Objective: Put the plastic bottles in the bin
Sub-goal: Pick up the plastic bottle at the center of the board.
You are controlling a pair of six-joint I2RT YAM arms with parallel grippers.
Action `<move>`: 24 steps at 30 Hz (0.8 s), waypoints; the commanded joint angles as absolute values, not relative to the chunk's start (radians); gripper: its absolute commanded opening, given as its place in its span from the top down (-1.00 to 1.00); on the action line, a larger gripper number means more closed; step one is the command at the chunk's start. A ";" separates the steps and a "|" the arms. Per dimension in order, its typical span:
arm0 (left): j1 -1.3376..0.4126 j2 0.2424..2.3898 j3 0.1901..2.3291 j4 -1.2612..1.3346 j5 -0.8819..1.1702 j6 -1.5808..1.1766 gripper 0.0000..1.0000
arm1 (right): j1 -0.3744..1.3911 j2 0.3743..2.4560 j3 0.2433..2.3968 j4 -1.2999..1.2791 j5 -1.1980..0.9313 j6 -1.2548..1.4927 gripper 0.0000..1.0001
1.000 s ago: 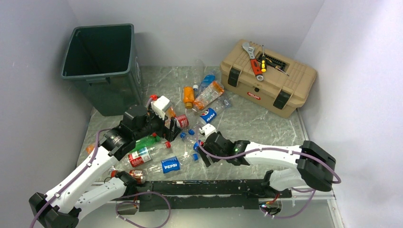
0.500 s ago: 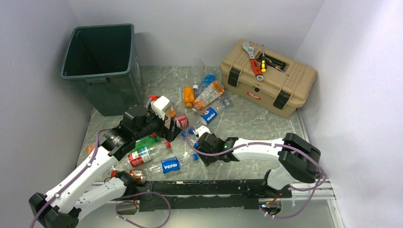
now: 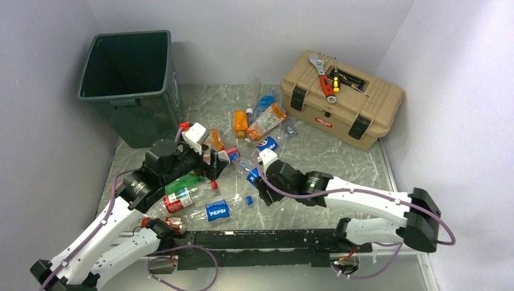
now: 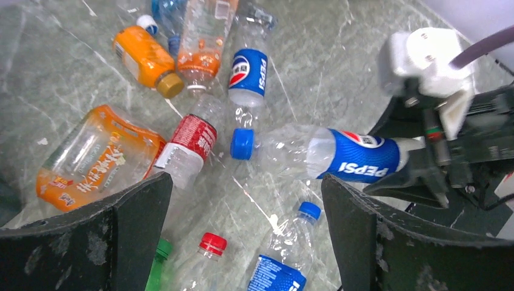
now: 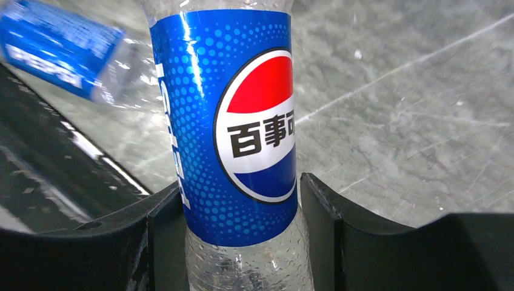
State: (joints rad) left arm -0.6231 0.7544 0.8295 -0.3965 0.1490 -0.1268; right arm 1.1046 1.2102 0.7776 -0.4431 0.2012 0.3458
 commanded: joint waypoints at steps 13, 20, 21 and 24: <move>-0.621 0.547 0.779 -0.051 0.056 -0.441 -0.99 | 1.108 0.684 0.523 0.196 0.209 0.339 0.20; -0.621 0.717 0.933 -0.036 0.250 -0.599 -0.99 | 1.109 0.704 0.401 0.616 0.125 0.368 0.22; -0.622 0.740 0.944 -0.013 0.288 -0.612 -0.99 | 1.109 0.718 0.385 0.669 0.117 0.382 0.22; -0.623 0.793 0.954 0.076 0.379 -0.629 -0.99 | 1.109 0.755 0.348 0.793 0.109 0.419 0.24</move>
State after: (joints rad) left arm -0.6231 0.7361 0.9157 -0.0589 0.2161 -0.5438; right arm 1.1049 0.7227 0.3878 0.4587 0.1497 0.3645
